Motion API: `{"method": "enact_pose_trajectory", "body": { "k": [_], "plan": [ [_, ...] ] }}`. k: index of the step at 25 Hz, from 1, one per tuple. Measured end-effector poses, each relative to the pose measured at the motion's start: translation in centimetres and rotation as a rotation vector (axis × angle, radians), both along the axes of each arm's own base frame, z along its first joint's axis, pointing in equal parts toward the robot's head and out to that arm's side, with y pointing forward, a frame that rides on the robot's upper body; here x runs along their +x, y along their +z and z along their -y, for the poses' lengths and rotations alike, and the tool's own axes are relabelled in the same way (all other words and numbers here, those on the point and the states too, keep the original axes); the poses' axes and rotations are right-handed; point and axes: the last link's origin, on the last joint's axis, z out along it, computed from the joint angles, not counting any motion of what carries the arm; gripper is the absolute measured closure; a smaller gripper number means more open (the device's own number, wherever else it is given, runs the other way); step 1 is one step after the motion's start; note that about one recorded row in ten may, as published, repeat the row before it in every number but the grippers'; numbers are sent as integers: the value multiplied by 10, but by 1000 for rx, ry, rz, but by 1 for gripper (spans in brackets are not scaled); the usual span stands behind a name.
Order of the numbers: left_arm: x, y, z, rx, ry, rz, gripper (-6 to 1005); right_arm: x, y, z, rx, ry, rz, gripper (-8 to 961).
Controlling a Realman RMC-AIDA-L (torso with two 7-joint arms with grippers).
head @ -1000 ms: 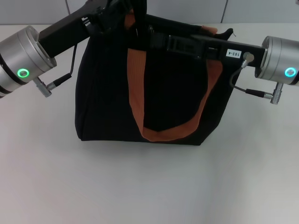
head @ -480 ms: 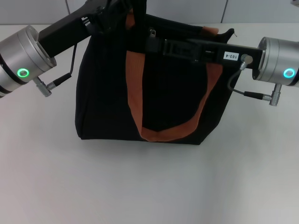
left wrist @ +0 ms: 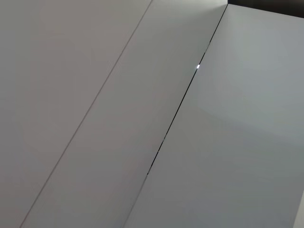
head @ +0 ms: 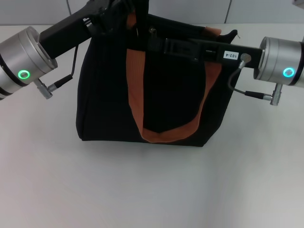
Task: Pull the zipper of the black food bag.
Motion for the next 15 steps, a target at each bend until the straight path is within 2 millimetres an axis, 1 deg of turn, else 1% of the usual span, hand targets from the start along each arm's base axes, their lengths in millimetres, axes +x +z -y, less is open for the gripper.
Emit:
{"method": "enact_pose_trajectory", "body": {
  "k": [8,15],
  "plan": [
    [-2,-2,1,-6,9,2,951,-3,-2,-2,2,6,10,533],
    [-3,-1,1,-4,12,3,950,-6,-9,-2,-14,23,43,697]
  ]
}}
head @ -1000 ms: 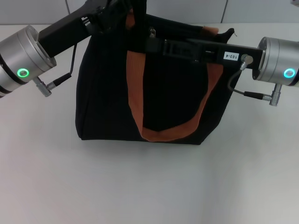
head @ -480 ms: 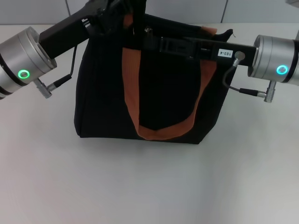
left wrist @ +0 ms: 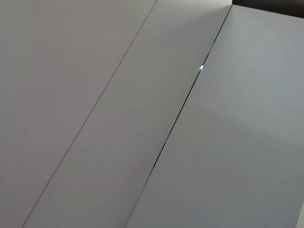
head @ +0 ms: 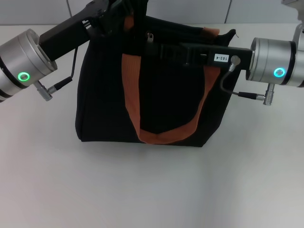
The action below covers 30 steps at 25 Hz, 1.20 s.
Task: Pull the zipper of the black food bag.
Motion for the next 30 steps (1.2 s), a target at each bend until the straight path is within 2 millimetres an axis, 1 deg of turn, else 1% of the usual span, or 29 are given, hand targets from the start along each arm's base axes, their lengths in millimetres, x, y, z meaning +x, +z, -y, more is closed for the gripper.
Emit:
{"method": "enact_pose_trajectory", "body": {
  "k": [1,6,8,12,18,24,30],
  "plan": [
    [0,0,0,0,0,0,950,0,-1,0,0,-1,4,720],
    [-4,0,1,6,12,-3,950,2,0,-2,4,-12,16,925],
    [-7,-1,2,12,22,-7,949,1,1,-3,6,-10,17,935],
    [-22,-5,7,29,66,-20,949,-4,2,-5,-10,3,25,955],
    [-45,-2,16,71,138,-34,948,-10,-1,-10,-42,-4,64,956],
    [-50,-1,19,76,149,-32,948,-19,-7,-13,-70,12,106,955],
    [-56,-1,23,99,159,-47,947,-19,-2,-17,-68,-9,108,954]
  ]
}}
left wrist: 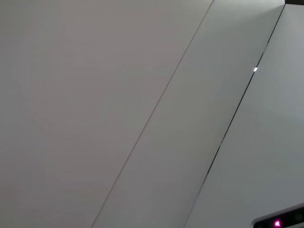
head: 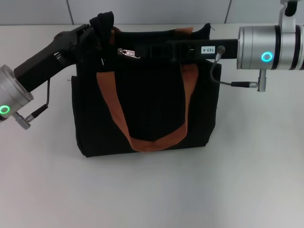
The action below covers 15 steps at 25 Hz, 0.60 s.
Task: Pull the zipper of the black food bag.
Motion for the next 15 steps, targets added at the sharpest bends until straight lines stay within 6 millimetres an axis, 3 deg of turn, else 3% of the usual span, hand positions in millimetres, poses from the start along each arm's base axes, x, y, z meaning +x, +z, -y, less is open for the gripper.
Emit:
{"method": "enact_pose_trajectory", "body": {
  "k": [15],
  "plan": [
    [-36,4,23,135,83,-42,945,-11,-7,-12,-16,-49,49,954]
  ]
}}
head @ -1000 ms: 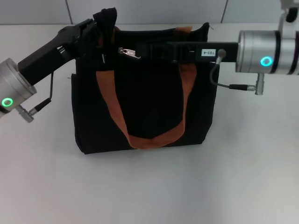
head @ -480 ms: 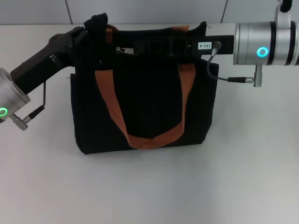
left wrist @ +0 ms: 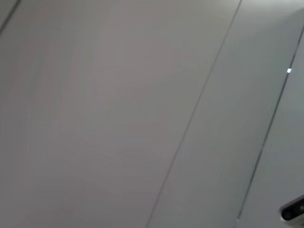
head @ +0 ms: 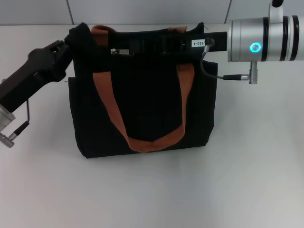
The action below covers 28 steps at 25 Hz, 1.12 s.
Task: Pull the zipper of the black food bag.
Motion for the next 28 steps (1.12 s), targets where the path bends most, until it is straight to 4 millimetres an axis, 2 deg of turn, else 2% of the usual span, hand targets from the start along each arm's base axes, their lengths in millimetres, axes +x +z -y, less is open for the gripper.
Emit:
{"method": "enact_pose_trajectory", "body": {
  "k": [13,18,28],
  "plan": [
    [-20,-1,13,110,52,-57,944,-4,-8,3,-76,-54,20,953],
    [-25,-2,14,201,50,-127,943,-3,-9,3,-87,-72,28,953],
    [-31,0,8,251,102,-146,942,0,-2,3,-105,-82,26,954]
  ]
}}
